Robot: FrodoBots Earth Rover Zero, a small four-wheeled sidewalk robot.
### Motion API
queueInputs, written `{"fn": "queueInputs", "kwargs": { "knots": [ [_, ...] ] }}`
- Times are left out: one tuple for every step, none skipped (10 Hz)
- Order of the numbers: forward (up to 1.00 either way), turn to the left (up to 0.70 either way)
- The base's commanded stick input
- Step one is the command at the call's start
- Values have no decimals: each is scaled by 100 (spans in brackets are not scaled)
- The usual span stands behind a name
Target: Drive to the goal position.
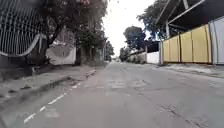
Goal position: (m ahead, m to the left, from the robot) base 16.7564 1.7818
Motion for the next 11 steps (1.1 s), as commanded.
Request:
{"fn": "queueInputs", "kwargs": {
  "knots": [
    [100,0],
    [100,0],
    [100,-6],
    [100,-31],
    [100,-39],
    [100,-38],
    [100,-31],
    [100,0],
    [100,0],
    [100,0],
    [100,0]
  ]
}}
